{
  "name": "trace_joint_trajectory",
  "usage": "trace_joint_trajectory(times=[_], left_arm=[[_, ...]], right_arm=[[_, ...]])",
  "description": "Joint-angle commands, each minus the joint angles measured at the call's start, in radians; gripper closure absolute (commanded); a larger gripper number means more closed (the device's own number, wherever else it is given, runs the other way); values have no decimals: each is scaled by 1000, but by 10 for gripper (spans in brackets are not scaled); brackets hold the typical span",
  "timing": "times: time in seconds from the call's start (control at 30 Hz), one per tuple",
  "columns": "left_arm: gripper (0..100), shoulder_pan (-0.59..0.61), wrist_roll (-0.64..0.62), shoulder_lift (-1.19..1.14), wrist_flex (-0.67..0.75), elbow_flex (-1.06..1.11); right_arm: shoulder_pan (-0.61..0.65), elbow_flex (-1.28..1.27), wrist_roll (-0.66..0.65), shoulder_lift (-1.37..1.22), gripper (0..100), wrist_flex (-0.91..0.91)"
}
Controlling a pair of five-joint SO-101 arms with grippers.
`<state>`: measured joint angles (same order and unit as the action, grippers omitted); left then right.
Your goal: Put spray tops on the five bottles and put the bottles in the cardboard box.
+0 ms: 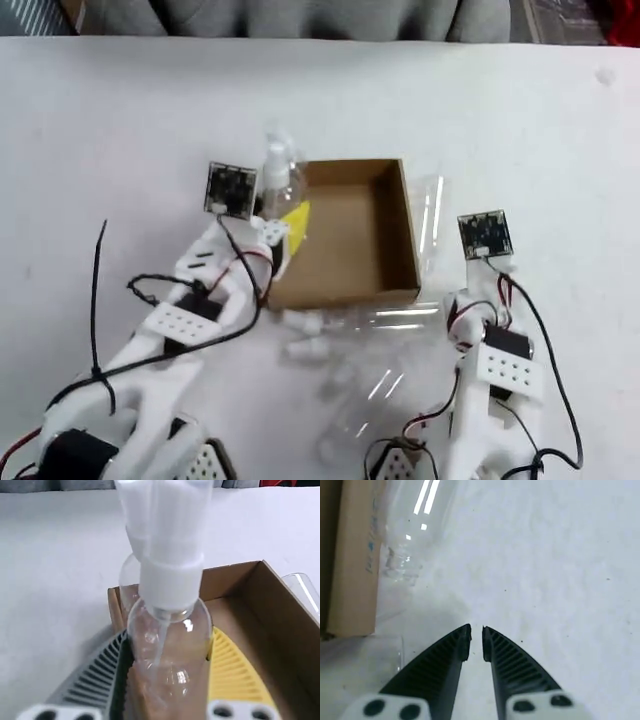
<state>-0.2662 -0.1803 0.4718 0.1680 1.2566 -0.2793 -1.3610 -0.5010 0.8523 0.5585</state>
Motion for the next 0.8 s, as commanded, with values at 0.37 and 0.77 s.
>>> trace_joint_trajectory(times=[0.37,0.77], left_arm=[[976,7,-3,-180,239,-29],[976,7,-3,-205,265,-26]], right_arm=[[-10,20,-11,-1,981,-10],[-7,14,-37,-1,981,-10]])
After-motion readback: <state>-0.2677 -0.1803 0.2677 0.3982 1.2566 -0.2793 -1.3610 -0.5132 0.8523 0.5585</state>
